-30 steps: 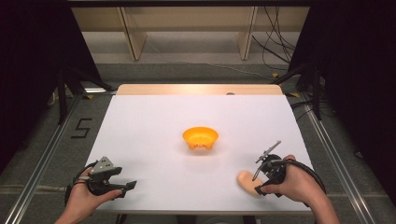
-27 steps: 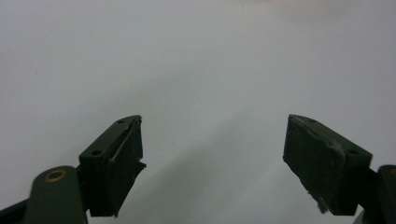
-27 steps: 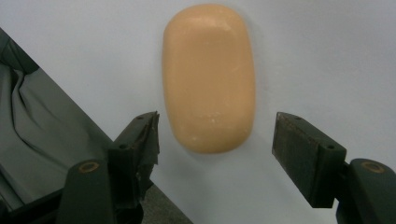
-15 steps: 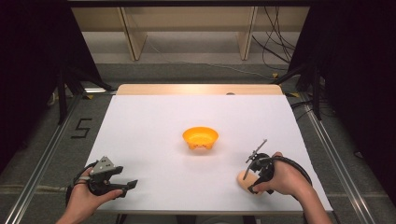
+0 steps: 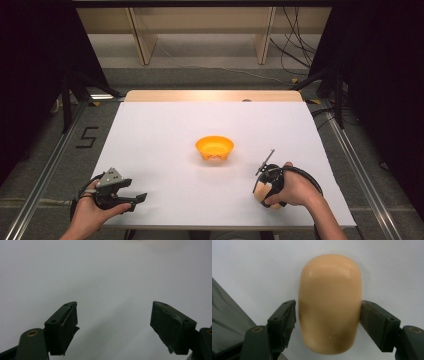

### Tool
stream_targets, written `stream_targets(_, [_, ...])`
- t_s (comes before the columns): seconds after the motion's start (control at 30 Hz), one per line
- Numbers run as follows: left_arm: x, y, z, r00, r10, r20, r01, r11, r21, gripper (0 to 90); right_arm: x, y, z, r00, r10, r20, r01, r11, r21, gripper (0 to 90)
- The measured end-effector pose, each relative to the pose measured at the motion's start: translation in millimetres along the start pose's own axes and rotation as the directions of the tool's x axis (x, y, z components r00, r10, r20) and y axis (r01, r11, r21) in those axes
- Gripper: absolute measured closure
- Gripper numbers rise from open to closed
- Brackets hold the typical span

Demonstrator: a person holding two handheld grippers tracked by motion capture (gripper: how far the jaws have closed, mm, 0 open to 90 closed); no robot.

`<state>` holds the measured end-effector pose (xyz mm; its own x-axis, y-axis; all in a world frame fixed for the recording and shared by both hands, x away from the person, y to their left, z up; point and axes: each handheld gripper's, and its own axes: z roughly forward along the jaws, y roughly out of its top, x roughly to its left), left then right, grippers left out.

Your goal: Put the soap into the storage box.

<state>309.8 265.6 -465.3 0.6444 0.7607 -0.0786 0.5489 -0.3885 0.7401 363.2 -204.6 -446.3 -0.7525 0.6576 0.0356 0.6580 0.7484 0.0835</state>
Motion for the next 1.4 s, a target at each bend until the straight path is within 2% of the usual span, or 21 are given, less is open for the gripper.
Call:
stream_targets(0.1, [0.0,-0.1,0.3,1.0000,-0.002,0.000,0.002,1.0000,0.000,21.6,0.1,1.7,4.0,0.9999,-0.015,-0.007,0.015,1.000,0.004,28.1])
stream_targets(0.17, [0.0,-0.3,0.2,1.0000,-0.004,0.001,0.004,1.0000,0.000,21.8,2.0,4.0,5.6,1.0000,-0.003,-0.003,0.004,1.000,0.015,27.9])
stream_targets(0.23, [-0.1,-0.6,0.3,1.0000,-0.006,0.002,0.006,1.0000,0.002,22.0,0.4,4.6,9.5,0.9993,-0.037,0.000,0.037,0.999,0.008,27.9])
stream_targets(0.3, [-0.1,-0.7,0.7,1.0000,-0.005,0.003,0.005,1.0000,0.003,22.1,1.7,5.5,11.4,0.9996,-0.029,0.001,0.029,0.999,0.024,28.0])
stream_targets(0.33, [-0.2,-0.7,0.7,1.0000,-0.005,0.003,0.005,1.0000,0.002,22.2,0.6,5.9,13.2,0.9988,-0.048,0.007,0.048,0.999,0.016,28.0])
stream_targets(0.4, [-0.3,-0.7,1.0,1.0000,-0.006,0.004,0.006,1.0000,-0.002,22.3,1.3,6.4,12.6,0.9986,-0.051,0.012,0.050,0.998,0.027,28.9])
stream_targets(0.43, [-0.2,-0.5,0.7,1.0000,-0.003,0.003,0.003,1.0000,0.003,22.3,2.0,6.7,11.7,0.9991,-0.040,0.011,0.039,0.999,0.034,29.4])
stream_targets(0.47, [0.2,-0.5,0.8,1.0000,0.002,0.001,-0.002,1.0000,0.002,22.4,3.1,7.4,11.1,0.9999,-0.009,0.005,0.009,0.999,0.042,30.1])
stream_targets(0.57, [-0.2,-0.7,0.4,1.0000,-0.002,0.005,0.002,1.0000,0.003,22.4,3.1,7.0,10.2,0.9999,-0.012,0.012,0.011,0.999,0.046,32.5])
stream_targets(0.63, [-0.2,-0.8,0.7,1.0000,-0.005,0.006,0.005,1.0000,-0.003,22.5,2.5,6.5,11.7,0.9993,-0.033,0.017,0.032,0.999,0.031,32.7])
stream_targets(0.73, [-0.2,-1.0,0.9,1.0000,-0.004,0.006,0.004,1.0000,-0.002,22.5,4.1,6.9,11.3,0.9990,-0.041,0.015,0.040,0.998,0.047,32.9])
stream_targets(0.83, [-0.2,-0.8,0.2,1.0000,-0.001,0.007,0.001,1.0000,0.001,22.6,2.5,6.2,11.7,0.9970,-0.077,0.012,0.076,0.996,0.040,33.0])
stream_targets(0.97, [0.2,-0.8,0.4,1.0000,-0.002,0.009,0.002,1.0000,0.002,22.7,2.1,5.5,11.7,0.9960,-0.089,0.006,0.089,0.995,0.038,33.0])
stream_targets(1.03, [0.1,-0.9,0.9,0.9999,-0.004,0.012,0.004,1.0000,0.000,22.7,2.1,6.0,10.9,0.9972,-0.074,0.006,0.074,0.996,0.043,33.0])
stream_targets(1.1, [0.1,-0.8,0.3,0.9999,-0.001,0.012,0.001,1.0000,0.002,22.7,1.2,6.6,11.5,0.9946,-0.104,0.006,0.103,0.994,0.047,33.0])
stream_targets(1.17, [0.2,-0.7,0.0,0.9999,-0.001,0.013,0.001,1.0000,0.001,22.8,4.0,8.0,11.4,0.9961,-0.088,0.009,0.087,0.994,0.063,33.0])
stream_targets(1.2, [0.4,-0.7,-0.1,0.9999,-0.003,0.014,0.003,1.0000,-0.004,22.8,3.6,8.1,11.3,0.9940,-0.109,0.014,0.108,0.992,0.062,33.1])
stream_targets(1.37, [0.6,-0.8,0.1,0.9998,-0.004,0.017,0.004,1.0000,0.002,22.9,3.1,5.2,11.2,0.9929,-0.119,0.003,0.119,0.992,0.042,33.2])
stream_targets(1.4, [0.4,-0.8,0.2,0.9998,-0.005,0.018,0.005,1.0000,0.000,22.8,1.8,4.4,10.8,0.9906,-0.137,0.004,0.137,0.990,0.035,33.2])
